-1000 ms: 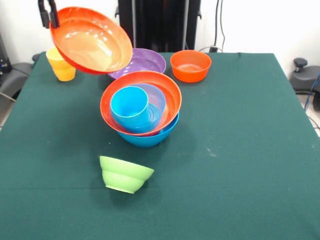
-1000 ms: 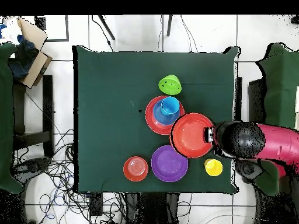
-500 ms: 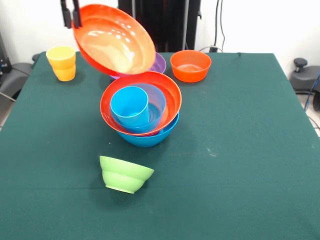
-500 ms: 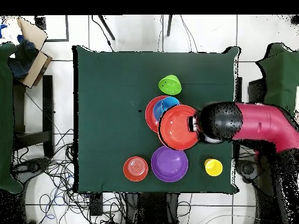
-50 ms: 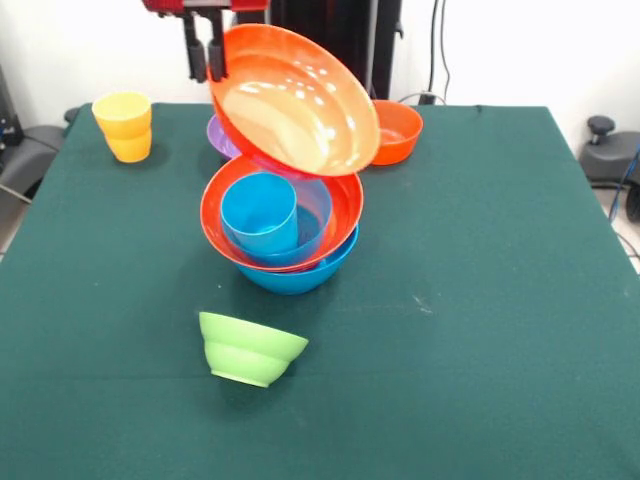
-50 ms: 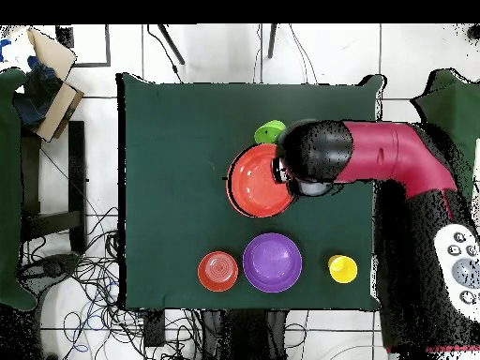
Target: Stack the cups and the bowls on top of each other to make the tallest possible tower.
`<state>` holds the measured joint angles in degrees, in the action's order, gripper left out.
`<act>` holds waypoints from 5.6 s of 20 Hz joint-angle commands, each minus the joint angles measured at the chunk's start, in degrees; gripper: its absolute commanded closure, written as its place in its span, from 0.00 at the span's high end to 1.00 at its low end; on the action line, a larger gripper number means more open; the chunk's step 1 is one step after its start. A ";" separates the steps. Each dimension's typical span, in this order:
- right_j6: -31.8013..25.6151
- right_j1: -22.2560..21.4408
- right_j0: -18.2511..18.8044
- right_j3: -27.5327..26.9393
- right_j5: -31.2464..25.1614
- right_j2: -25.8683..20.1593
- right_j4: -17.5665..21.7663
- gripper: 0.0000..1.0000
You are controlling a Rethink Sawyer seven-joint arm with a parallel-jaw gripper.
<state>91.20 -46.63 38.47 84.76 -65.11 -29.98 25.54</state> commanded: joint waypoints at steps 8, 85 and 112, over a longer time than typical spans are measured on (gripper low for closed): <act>2.61 5.62 1.15 -4.29 2.00 1.99 -4.61 1.00; 3.94 17.42 -7.58 -13.78 20.47 15.77 -0.62 1.00; 1.24 18.18 -7.76 -10.99 22.54 16.73 -6.00 1.00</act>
<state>92.29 -35.48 32.42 80.00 -36.37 -10.30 19.89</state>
